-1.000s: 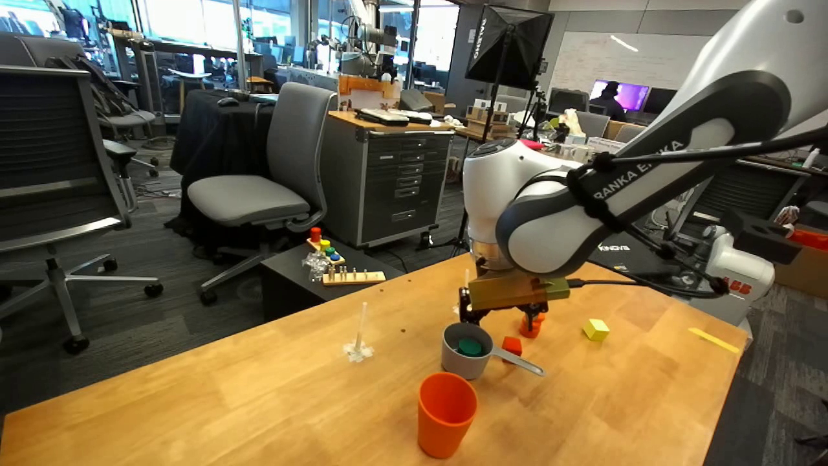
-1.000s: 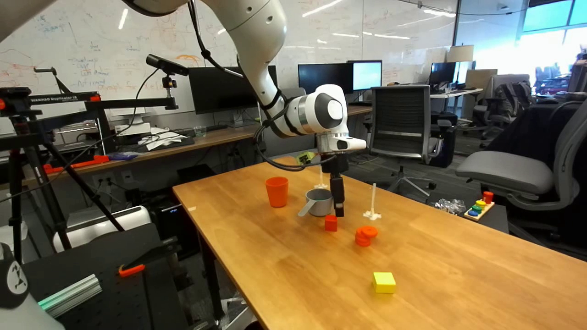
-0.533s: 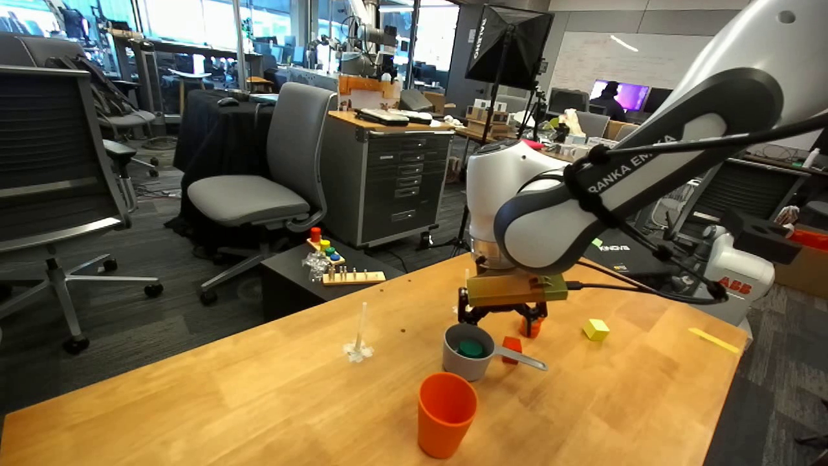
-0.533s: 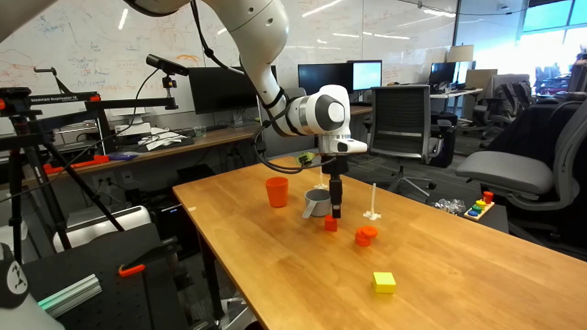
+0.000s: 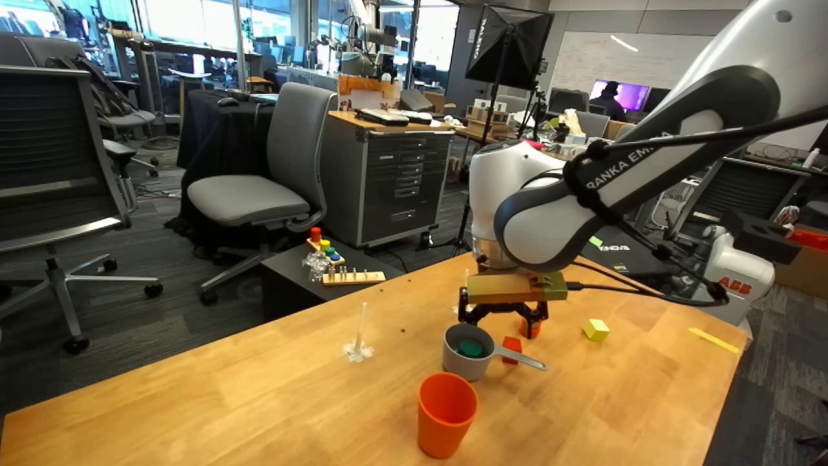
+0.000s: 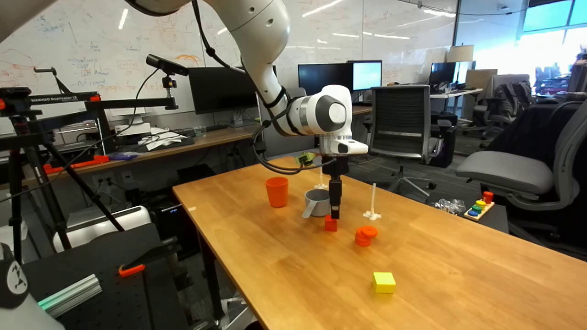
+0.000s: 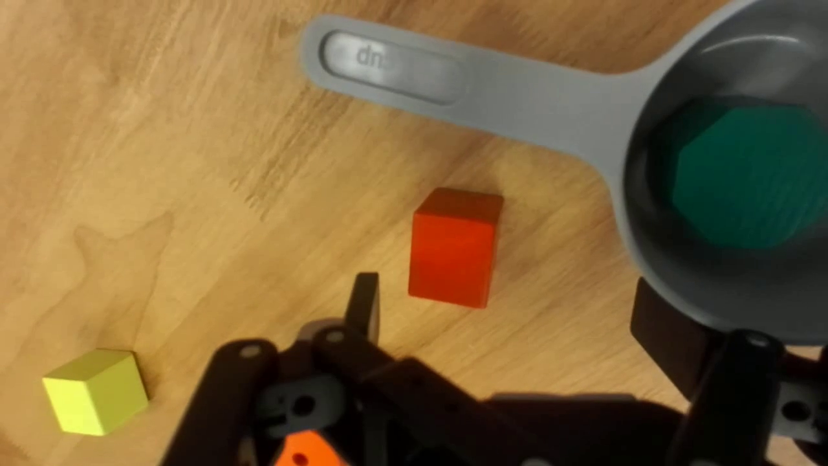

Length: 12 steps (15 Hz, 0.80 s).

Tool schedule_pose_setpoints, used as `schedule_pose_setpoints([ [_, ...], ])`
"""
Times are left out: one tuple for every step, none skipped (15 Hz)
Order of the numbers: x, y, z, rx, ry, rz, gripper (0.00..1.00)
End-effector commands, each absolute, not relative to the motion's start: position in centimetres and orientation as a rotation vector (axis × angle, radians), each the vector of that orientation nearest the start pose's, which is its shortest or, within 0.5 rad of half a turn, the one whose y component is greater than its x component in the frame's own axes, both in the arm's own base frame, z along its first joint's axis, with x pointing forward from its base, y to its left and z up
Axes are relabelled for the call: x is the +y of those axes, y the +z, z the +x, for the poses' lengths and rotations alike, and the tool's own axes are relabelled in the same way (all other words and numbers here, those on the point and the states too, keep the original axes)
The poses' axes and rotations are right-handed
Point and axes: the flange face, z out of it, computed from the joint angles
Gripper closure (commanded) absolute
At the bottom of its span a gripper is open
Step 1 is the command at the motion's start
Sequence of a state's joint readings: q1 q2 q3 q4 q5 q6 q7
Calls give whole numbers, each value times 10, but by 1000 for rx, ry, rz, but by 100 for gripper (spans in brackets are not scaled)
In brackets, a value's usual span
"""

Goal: Remove the orange cup from the grey cup, then put the green, yellow, and orange blocks inside the grey cup

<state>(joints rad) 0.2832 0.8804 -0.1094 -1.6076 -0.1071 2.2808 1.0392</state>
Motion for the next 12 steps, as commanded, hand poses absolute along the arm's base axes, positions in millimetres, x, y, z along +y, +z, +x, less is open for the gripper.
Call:
schedule_pose_setpoints([
  [116, 101, 641, 1263, 158, -3105, 0],
  [115, 103, 640, 1271, 150, -3101, 0],
  [113, 104, 639, 1276, 146, -3101, 0],
  [111, 105, 638, 1283, 142, -3100, 0],
  [109, 107, 638, 1285, 138, -3100, 0],
  [107, 109, 637, 1288, 134, -3097, 0],
  [105, 112, 637, 1288, 128, -3094, 0],
  [104, 115, 638, 1290, 116, -3091, 0],
  [104, 119, 638, 1291, 106, -3089, 0],
  [104, 122, 639, 1291, 99, -3086, 0],
  [104, 126, 639, 1292, 91, -3083, 0],
  [103, 127, 639, 1293, 90, -3080, 0],
])
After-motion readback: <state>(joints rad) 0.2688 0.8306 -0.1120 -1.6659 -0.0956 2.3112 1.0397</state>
